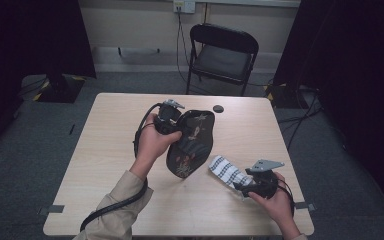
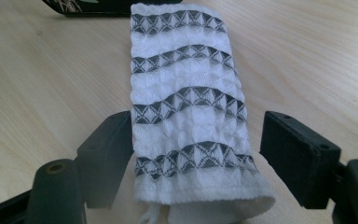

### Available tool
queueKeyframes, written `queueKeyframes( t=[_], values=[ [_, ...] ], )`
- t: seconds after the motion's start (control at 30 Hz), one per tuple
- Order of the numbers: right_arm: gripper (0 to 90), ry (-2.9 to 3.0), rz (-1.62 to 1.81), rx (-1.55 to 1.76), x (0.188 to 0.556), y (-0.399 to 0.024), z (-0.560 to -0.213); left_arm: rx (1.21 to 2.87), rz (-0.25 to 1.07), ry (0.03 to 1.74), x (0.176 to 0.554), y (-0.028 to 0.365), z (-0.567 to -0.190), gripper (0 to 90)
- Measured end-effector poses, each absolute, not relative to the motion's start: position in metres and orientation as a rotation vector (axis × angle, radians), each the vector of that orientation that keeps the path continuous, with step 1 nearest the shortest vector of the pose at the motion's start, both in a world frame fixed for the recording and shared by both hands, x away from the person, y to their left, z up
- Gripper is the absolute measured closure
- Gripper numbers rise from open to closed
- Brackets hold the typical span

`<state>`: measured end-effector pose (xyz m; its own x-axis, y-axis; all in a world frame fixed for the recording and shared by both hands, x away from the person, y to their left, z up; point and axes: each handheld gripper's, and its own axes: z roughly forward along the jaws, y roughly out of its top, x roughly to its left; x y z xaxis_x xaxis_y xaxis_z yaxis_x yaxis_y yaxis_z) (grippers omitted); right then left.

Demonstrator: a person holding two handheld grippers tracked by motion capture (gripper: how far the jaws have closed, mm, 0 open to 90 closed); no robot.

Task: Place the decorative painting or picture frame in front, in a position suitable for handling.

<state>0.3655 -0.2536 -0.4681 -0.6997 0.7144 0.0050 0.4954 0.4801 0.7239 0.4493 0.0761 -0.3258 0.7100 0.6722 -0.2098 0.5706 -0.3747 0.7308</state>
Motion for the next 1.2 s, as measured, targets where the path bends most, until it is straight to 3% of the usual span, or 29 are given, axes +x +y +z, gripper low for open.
queueKeyframes(
  t=[0.13, 0.63, 1.2],
  values=[
    [25.2, 2.427, 1.047, 1.023, 0.365, -0.254, -0.467, 2.074, 0.165, 0.927, 0.449, 0.077, -0.327, 79.1],
    [25.2, 2.438, 1.033, 1.023, 0.366, -0.252, -0.470, 2.100, 0.213, 0.931, 0.443, 0.086, -0.329, 59.3],
    [25.2, 2.446, 1.027, 1.024, 0.365, -0.251, -0.471, 2.116, 0.192, 0.957, 0.425, 0.104, -0.356, 41.0]
  ],
)
